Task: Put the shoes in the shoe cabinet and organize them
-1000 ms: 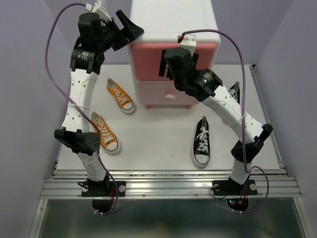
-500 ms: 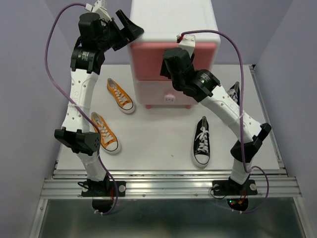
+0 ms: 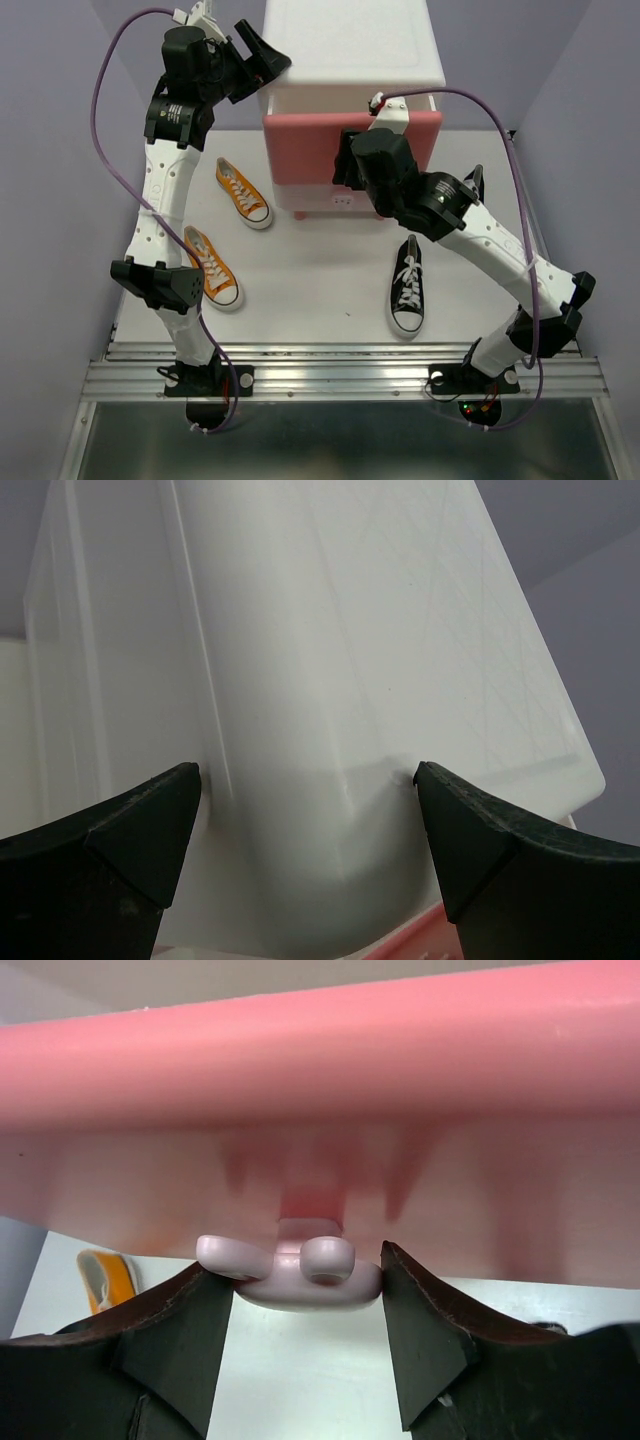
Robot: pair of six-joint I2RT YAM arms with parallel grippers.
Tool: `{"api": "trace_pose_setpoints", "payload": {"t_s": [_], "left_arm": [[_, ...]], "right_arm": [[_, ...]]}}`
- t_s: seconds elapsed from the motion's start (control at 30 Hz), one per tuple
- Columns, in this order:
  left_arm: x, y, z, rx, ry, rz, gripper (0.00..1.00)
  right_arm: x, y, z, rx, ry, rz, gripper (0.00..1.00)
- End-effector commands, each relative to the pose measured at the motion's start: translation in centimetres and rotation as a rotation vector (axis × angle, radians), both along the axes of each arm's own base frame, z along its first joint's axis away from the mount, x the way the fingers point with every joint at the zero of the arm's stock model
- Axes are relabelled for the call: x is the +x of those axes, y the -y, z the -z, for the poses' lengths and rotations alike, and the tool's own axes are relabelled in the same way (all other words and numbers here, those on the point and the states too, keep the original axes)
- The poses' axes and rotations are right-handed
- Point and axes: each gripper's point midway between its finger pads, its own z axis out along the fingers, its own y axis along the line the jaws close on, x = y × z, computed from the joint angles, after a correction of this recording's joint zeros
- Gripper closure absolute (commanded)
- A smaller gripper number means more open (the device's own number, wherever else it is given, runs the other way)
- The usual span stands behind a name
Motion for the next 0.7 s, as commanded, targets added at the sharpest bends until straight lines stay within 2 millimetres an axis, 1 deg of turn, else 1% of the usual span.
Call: {"api": "trace_pose_setpoints", "payload": {"t_s": [0.0,0.03,0.07,0.1,0.2,0.23,0.3,0.37,0.4,0.5,0.53,0.57,0.63,0.67], "left_arm": [[0.3,0.1,6.3,0.085,-0.185,-0.009,0.01],[0.4,0.0,6.5,0.088,-0.190,-0.018,0.01],[0.4,-0.1,6.6,0.088,-0.194,-0.021,0.01],[0.4,-0.2,6.7,0.091,-0.196,-0.029,0.01],[0.4,-0.4,6.9,0.094,-0.204,-0.038,0.01],[0.4,-0.5,6.9,0.096,-0.204,-0.045,0.01],[0.4,-0.6,7.0,0.099,-0.206,-0.054,0.01],[0.4,-0.7,7.3,0.103,-0.212,-0.060,0.01],[0.4,-0.7,7.4,0.104,-0.213,-0.063,0.01],[0.4,-0.8,7.9,0.106,-0.221,-0.072,0.01],[0.4,-1.1,7.8,0.104,-0.220,-0.084,0.01],[0.4,-1.0,8.0,0.104,-0.220,-0.086,0.01],[0.4,-1.0,8.0,0.102,-0.217,-0.092,0.01],[0.4,-1.0,7.8,0.098,-0.209,-0.093,0.01]], "right_arm": [[-4.9,-2.1,-1.2,0.117,-0.035,-0.118,0.99],[-5.5,-1.9,-1.3,0.121,-0.034,-0.117,0.99],[-6.0,-2.1,-1.3,0.135,-0.041,-0.115,0.99],[-7.0,-2.3,-0.9,0.128,-0.052,-0.119,0.99],[-8.6,-2.7,-0.6,0.142,-0.076,-0.130,0.99],[-9.7,-3.2,-0.2,0.124,-0.085,-0.144,0.99],[-11.3,-3.4,0.2,0.119,-0.097,-0.147,0.99],[-12.2,-3.5,0.5,0.119,-0.107,-0.150,0.99],[-12.6,-3.1,0.6,0.124,-0.113,-0.135,0.99],[-14.4,-3.5,0.9,0.148,-0.140,-0.145,0.99],[-14.8,-3.1,1.2,0.133,-0.150,-0.143,0.99],[-15.6,-3.4,1.5,0.141,-0.163,-0.151,0.99],[-16.3,-3.3,2.1,0.131,-0.178,-0.151,0.99],[-17.1,-3.3,2.4,0.131,-0.191,-0.160,0.99]]}}
